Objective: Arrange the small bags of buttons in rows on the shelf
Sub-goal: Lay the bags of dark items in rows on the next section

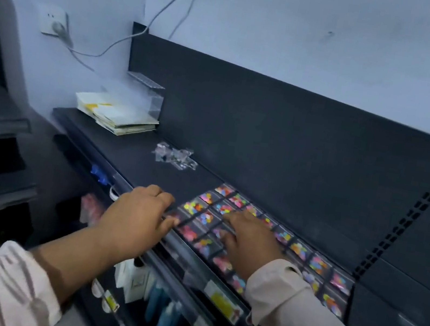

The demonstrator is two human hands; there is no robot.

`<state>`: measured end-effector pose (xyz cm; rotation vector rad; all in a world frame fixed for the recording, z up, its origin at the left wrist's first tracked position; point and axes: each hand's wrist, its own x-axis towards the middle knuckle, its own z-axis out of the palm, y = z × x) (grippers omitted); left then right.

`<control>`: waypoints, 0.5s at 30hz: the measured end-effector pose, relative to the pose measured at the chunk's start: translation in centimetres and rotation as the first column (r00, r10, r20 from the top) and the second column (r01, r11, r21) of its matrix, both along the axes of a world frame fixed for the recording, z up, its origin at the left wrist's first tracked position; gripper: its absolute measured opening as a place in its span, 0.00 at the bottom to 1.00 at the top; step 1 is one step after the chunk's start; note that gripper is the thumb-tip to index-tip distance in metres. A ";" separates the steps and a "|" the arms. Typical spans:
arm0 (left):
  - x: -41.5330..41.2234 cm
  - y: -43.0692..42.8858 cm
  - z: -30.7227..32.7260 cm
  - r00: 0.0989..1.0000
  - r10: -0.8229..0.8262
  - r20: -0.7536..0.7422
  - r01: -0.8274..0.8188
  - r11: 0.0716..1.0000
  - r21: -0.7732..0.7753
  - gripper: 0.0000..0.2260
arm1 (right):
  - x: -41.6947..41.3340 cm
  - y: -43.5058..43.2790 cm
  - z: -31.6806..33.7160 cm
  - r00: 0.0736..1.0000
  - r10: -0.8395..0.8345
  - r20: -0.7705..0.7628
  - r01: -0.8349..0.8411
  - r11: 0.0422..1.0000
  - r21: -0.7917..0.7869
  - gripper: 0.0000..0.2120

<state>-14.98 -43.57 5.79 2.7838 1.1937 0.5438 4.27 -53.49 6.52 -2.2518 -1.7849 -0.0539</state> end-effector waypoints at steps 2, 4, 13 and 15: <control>-1.5 3.0 0.4 1.000 0.006 -0.011 -0.006 1.000 0.008 0.22 | -1.2 2.8 0.2 1.000 -0.017 -0.025 0.017 1.000 0.008 0.16; -2.7 5.9 0.6 1.000 0.010 -0.022 -0.010 1.000 0.011 0.23 | -2.3 5.4 0.3 0.998 -0.026 -0.054 0.028 0.999 0.019 0.16; -2.4 15.2 0.6 0.999 0.014 0.031 -0.012 0.996 -0.085 0.23 | -2.3 14.8 0.5 0.991 -0.058 -0.124 0.054 0.998 -0.036 0.19; -1.4 17.1 0.4 0.998 0.038 0.043 -0.033 0.994 -0.106 0.23 | -1.0 17.3 0.3 0.991 -0.058 -0.117 0.055 0.998 -0.031 0.19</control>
